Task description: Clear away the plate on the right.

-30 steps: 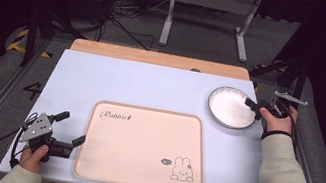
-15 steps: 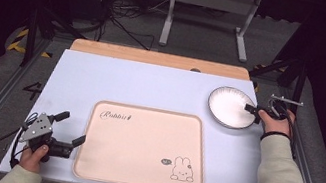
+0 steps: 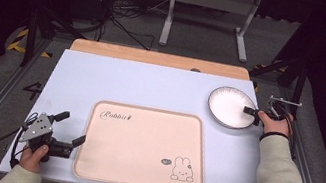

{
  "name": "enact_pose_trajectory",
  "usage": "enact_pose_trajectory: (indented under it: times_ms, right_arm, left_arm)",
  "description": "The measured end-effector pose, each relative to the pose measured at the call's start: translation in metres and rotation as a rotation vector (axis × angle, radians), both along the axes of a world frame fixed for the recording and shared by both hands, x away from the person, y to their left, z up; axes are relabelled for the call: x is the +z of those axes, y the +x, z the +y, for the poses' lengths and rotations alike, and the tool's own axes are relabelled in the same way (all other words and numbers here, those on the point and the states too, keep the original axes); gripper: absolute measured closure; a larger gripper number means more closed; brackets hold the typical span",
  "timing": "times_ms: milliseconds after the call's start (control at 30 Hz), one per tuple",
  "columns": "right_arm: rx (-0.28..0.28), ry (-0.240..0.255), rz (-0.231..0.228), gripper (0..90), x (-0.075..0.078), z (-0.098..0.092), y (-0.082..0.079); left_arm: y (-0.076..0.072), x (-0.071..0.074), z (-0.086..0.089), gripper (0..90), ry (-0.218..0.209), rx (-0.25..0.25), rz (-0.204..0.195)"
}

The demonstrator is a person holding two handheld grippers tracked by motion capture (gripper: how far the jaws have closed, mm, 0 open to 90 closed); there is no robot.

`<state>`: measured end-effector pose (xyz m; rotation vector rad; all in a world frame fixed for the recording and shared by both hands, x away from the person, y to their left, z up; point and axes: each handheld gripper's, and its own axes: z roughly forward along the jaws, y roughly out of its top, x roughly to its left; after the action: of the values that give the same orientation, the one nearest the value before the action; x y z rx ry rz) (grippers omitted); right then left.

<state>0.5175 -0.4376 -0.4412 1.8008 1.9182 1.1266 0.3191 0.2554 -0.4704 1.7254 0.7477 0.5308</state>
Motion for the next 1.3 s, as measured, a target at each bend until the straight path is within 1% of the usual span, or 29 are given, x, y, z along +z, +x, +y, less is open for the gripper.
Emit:
enact_pose_trajectory:
  times_ms: [133, 267, 300, 333, 367, 433, 467, 533, 700, 800, 1000, 1133, 1300]
  right_arm:
    - [-0.003, 0.016, 0.014, 55.6, -0.002, 0.0, 0.0]
    - [-0.032, 0.039, 0.024, 63.2, -0.003, -0.002, 0.0]
    - [-0.045, 0.043, 0.024, 67.8, -0.004, -0.003, 0.0]
    - [-0.052, 0.041, 0.029, 69.7, -0.004, -0.004, 0.0]
    - [-0.06, 0.053, 0.03, 71.0, -0.004, -0.004, 0.0]
    - [-0.084, 0.083, 0.039, 73.3, -0.004, -0.006, 0.0]
    - [-0.084, 0.083, 0.039, 73.3, -0.004, -0.006, 0.0]
    - [-0.099, 0.099, 0.045, 75.7, -0.004, -0.007, 0.0]
    - [-0.114, 0.105, 0.055, 77.3, -0.002, -0.007, -0.001]
    - [-0.123, 0.111, 0.052, 78.7, 0.0, -0.006, -0.003]
    - [-0.129, 0.12, 0.015, 82.2, 0.01, -0.005, -0.006]
    - [-0.146, 0.124, 0.003, 83.4, 0.015, -0.001, -0.007]
    - [-0.164, 0.111, -0.039, 84.6, 0.023, 0.006, -0.009]
  left_arm:
    - [0.0, 0.0, 0.0, 0.3, 0.001, 0.0, 0.0]
    - [0.0, 0.0, 0.0, 0.3, 0.001, 0.0, 0.0]
    - [0.0, 0.0, 0.0, 0.3, 0.004, -0.001, 0.002]
    - [0.0, 0.0, 0.0, 0.3, 0.001, 0.001, 0.0]
    - [0.0, 0.0, 0.0, 0.4, 0.002, 0.001, 0.0]
    - [0.0, 0.0, 0.0, 0.3, 0.002, 0.0, 0.0]
    - [0.0, 0.0, 0.0, 0.3, 0.002, 0.0, 0.0]
    - [0.0, 0.0, 0.0, 0.3, 0.002, 0.0, 0.001]
    - [0.0, 0.0, 0.0, 0.3, 0.003, -0.001, 0.001]
    - [0.0, 0.0, 0.0, 0.3, 0.003, 0.0, 0.002]
    - [0.0, 0.0, 0.0, 0.3, 0.003, 0.001, 0.002]
    - [0.0, 0.0, 0.0, 0.3, 0.004, 0.001, 0.003]
    - [0.0, 0.0, 0.0, 0.3, 0.004, 0.002, 0.002]
